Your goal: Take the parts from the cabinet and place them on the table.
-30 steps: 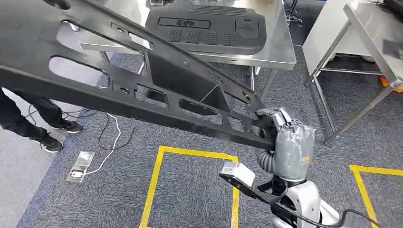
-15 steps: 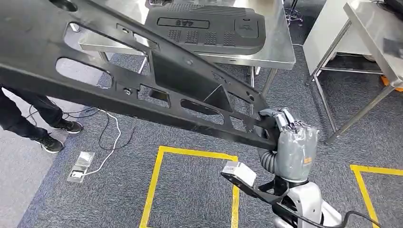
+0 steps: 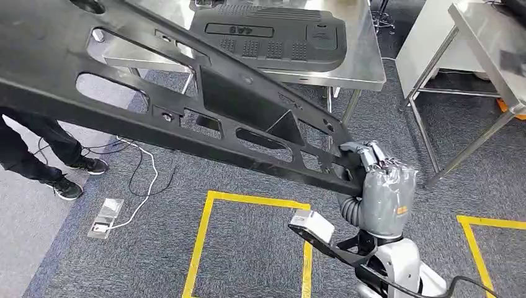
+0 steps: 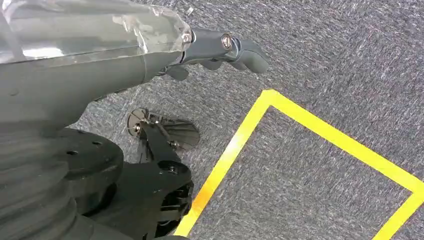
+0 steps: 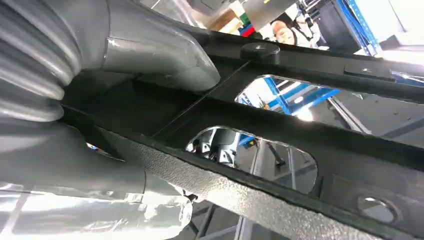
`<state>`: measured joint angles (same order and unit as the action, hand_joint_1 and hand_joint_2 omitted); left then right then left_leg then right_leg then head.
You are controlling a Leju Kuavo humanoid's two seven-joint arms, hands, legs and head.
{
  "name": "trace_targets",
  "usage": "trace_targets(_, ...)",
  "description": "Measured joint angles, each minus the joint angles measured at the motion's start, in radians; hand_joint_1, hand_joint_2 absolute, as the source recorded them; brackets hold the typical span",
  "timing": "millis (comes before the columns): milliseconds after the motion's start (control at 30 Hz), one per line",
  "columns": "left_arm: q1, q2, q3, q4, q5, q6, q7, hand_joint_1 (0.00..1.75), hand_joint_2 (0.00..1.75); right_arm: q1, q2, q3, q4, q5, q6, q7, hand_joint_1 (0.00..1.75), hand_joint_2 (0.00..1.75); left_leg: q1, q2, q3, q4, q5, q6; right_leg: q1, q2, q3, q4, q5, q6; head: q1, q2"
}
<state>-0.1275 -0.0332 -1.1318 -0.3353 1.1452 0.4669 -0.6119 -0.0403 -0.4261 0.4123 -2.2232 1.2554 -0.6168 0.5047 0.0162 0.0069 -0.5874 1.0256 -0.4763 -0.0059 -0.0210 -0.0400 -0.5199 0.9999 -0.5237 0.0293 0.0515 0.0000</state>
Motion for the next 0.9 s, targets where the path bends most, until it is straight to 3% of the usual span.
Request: trace_targets(900, 0.000, 0.000, -0.001, 0.000, 0.008, 0.015, -0.002, 0.00, 1.75, 0.000, -0.001, 0.000, 0.000, 0.007, 0.008, 0.005, 1.75, 1.75, 0.000, 0.000, 0.000, 0.000, 0.000, 0.000, 0.000, 0.000, 0.000, 0.000, 0.000, 0.000, 0.000, 0.000)
